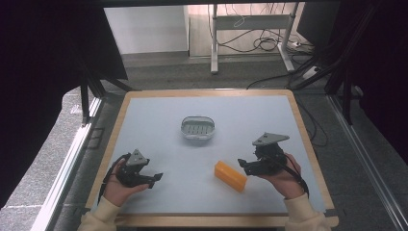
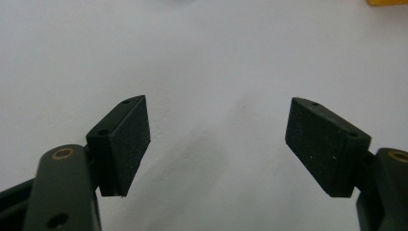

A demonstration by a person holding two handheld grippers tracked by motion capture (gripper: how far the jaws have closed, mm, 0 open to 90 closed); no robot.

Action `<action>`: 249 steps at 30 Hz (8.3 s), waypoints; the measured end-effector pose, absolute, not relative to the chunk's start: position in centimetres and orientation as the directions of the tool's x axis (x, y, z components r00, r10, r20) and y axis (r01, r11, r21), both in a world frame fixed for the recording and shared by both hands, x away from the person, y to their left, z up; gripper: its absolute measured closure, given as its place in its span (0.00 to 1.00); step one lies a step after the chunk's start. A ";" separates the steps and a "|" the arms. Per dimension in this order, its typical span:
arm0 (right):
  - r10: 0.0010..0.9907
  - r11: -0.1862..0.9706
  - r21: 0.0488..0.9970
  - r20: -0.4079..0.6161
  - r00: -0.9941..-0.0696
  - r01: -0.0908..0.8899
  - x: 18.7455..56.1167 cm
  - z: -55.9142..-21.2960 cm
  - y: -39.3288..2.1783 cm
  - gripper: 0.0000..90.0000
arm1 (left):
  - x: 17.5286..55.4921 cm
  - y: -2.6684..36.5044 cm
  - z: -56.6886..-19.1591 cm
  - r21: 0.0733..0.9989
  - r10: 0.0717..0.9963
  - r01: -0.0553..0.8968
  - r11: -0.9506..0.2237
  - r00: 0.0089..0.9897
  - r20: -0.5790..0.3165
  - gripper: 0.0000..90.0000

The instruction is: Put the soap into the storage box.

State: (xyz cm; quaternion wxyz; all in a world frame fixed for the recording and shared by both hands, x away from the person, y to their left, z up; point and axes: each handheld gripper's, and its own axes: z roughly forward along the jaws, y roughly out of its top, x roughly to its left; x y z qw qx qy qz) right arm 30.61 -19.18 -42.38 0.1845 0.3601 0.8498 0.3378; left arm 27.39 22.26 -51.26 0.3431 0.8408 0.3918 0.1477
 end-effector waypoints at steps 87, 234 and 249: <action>0.561 0.783 0.344 -0.031 -0.827 0.518 31.8 -46.7 -12.2 0.68 | 27.4 22.0 -51.3 0.692 0.750 0.548 -0.470 0.661 -0.014 0.26; 0.433 0.817 0.449 -0.064 -0.899 0.362 42.3 -39.9 -8.8 0.68 | 27.6 22.2 -51.5 0.685 0.750 0.558 -0.469 0.661 -0.026 0.26; 0.400 0.837 0.436 -0.074 -0.914 0.331 44.2 -39.3 -6.6 0.68 | 27.6 22.2 -51.5 0.687 0.749 0.557 -0.466 0.662 -0.028 0.26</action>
